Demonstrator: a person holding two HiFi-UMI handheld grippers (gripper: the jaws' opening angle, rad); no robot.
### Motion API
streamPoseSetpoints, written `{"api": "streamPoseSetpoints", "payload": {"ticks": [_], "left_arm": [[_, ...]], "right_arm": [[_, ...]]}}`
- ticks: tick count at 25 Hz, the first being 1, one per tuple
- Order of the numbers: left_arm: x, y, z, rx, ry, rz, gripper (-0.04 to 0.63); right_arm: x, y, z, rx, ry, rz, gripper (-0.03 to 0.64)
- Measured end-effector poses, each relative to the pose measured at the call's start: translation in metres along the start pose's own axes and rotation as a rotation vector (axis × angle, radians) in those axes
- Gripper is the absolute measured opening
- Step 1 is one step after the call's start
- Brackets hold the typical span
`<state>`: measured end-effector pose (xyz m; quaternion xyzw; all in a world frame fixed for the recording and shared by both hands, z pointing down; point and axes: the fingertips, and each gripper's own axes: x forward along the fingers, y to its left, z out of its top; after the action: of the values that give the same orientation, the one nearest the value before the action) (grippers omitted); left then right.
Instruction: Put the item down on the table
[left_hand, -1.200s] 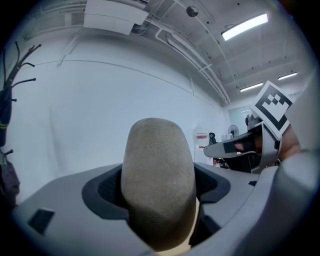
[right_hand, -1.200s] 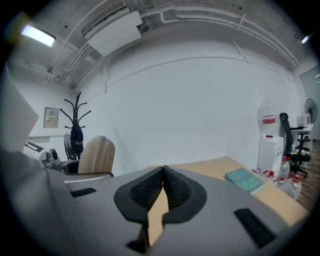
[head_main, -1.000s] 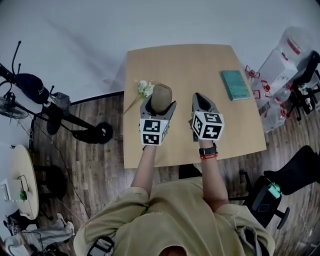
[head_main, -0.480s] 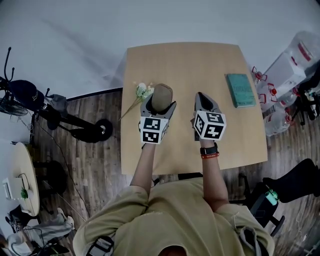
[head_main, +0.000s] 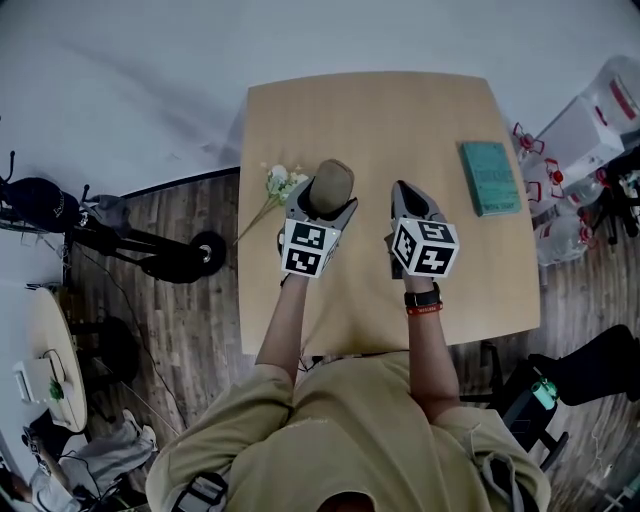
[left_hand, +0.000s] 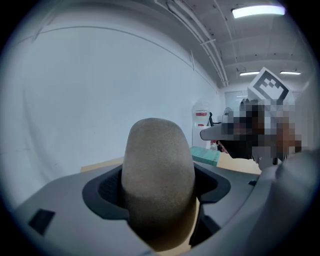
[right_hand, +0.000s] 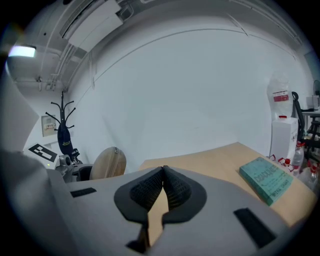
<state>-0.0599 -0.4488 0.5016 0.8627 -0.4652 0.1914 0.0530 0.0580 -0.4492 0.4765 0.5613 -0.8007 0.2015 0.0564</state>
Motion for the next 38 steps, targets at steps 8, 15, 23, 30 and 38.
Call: {"api": "streamPoseSetpoints", "payload": {"ticks": [8, 15, 23, 30, 38], "left_arm": [[0.054, 0.007, -0.02, 0.091, 0.087, -0.092, 0.373], [0.088, 0.002, -0.033, 0.171, 0.139, -0.172, 0.373], [0.127, -0.011, -0.058, 0.296, 0.229, -0.262, 0.373], [0.155, -0.007, -0.079, 0.356, 0.277, -0.31, 0.373], [0.184, -0.007, -0.103, 0.451, 0.34, -0.391, 0.373]], "right_arm": [[0.026, -0.036, -0.008, -0.006, 0.034, -0.021, 0.0], [0.042, -0.052, -0.022, -0.005, 0.068, 0.004, 0.0], [0.06, -0.067, -0.034, -0.015, 0.106, 0.029, 0.0], [0.077, -0.077, -0.048, -0.027, 0.136, 0.033, 0.0], [0.093, -0.09, -0.058, -0.004, 0.15, 0.023, 0.002]]}}
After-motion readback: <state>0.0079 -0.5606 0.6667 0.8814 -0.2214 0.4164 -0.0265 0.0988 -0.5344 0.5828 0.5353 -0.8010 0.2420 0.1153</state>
